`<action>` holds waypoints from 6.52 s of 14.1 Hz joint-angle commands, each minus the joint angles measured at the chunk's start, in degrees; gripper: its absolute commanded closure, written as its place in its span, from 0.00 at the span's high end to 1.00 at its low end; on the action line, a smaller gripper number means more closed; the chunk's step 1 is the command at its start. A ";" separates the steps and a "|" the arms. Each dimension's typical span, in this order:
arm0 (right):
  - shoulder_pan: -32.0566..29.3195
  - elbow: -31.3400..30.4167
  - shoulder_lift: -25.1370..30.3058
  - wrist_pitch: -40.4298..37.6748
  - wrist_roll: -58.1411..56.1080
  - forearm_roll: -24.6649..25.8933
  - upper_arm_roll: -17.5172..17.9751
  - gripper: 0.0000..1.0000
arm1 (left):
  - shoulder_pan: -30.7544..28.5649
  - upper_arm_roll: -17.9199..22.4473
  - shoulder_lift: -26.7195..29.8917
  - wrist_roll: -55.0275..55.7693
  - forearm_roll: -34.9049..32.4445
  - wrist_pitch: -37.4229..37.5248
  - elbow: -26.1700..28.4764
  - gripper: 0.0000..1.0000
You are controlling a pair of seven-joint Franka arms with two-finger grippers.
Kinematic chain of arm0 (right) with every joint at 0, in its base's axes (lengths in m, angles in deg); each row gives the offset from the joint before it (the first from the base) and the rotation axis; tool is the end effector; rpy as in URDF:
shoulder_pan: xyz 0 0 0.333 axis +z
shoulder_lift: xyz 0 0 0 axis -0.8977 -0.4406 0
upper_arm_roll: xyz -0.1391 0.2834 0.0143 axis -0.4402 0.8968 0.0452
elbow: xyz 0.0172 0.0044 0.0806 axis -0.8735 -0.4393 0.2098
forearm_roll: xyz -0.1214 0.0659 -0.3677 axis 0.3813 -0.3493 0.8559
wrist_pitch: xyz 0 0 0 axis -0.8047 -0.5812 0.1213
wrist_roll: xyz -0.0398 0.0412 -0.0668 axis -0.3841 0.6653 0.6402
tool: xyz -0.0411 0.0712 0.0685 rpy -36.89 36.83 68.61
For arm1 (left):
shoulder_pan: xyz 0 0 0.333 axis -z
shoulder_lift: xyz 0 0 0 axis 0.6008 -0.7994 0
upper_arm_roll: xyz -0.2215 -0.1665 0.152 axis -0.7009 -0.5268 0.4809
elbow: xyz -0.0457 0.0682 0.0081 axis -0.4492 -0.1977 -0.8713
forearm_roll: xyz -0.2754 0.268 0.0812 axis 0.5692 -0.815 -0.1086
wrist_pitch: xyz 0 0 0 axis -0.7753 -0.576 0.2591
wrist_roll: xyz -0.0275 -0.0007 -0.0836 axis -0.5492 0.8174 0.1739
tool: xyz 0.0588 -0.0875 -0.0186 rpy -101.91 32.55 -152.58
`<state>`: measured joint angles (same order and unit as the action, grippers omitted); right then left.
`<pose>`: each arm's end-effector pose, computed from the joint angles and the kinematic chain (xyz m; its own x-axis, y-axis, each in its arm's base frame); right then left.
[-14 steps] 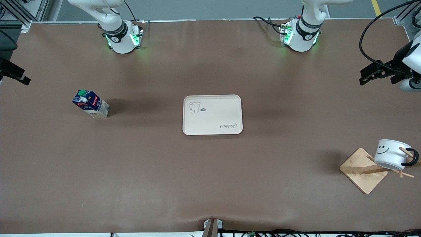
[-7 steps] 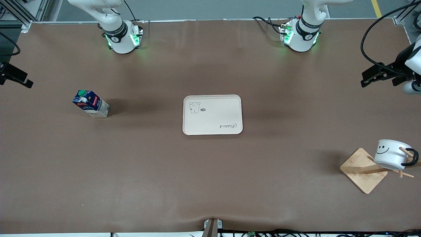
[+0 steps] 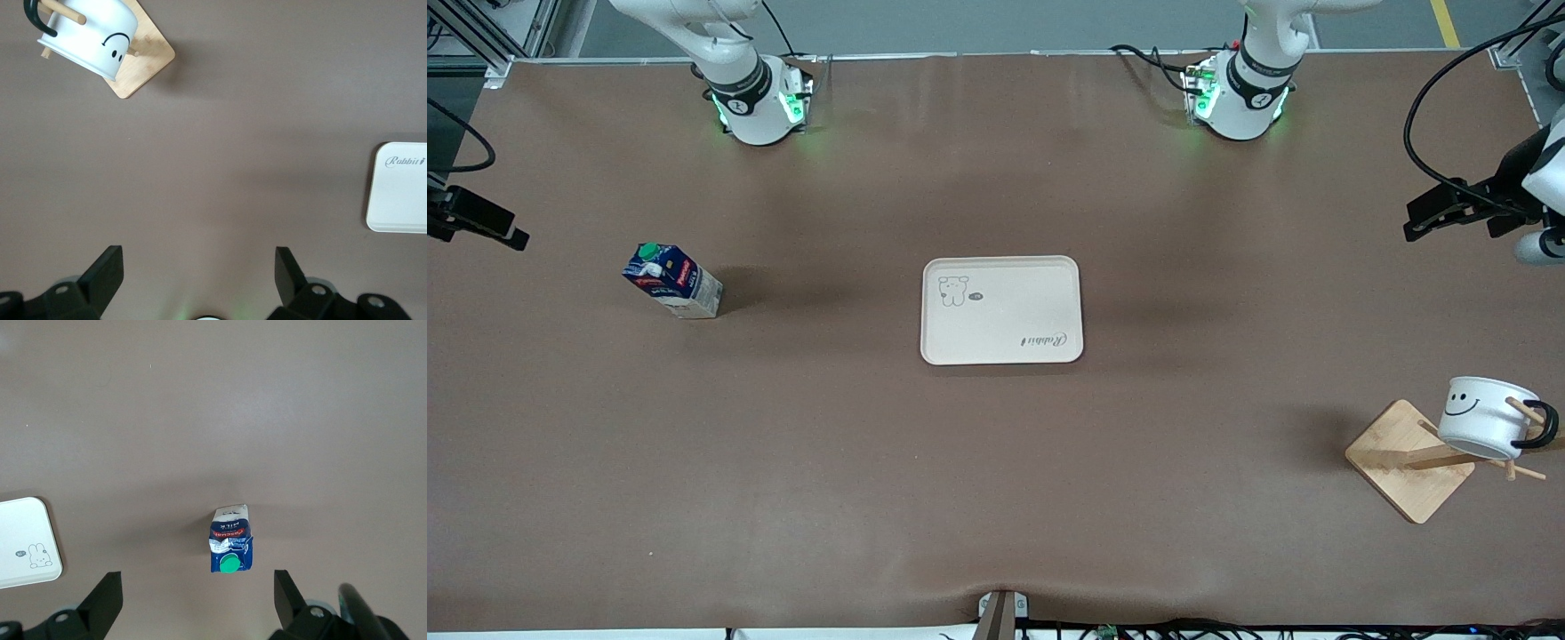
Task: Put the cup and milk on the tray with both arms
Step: 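Move the left gripper toward the white mug on the wooden stand, then lower the left gripper onto the mug rim while the right gripper approaches the milk, then grasp the mug rim with the left gripper while the right gripper grasps the milk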
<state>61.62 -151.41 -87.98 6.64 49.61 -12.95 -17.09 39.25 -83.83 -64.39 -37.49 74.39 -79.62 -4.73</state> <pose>0.5488 -0.0640 0.6336 0.9877 -0.1543 -0.0245 -0.1553 -0.9869 -0.0432 0.5598 -0.0211 0.6332 0.9977 0.0311 -0.0604 0.0288 -0.9989 -0.0379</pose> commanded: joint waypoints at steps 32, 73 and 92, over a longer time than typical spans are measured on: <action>-0.14 0.30 -6.01 -2.35 0.30 -0.68 0.13 1.00 | -15.24 -0.36 -5.84 -0.01 2.99 -45.12 19.34 1.00; -2.68 -1.45 -10.85 -3.05 0.83 -0.68 -0.04 1.00 | -14.19 -2.20 -10.50 -2.38 11.78 -60.95 24.18 0.13; -3.04 -13.99 -9.11 2.09 3.29 -0.24 0.13 1.00 | -14.19 -4.66 -5.58 -0.10 11.78 -45.49 21.81 0.00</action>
<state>58.37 -158.50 -100.55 3.75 53.13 -13.30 -17.10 25.28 -87.92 -71.53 -38.72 85.72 -128.02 17.52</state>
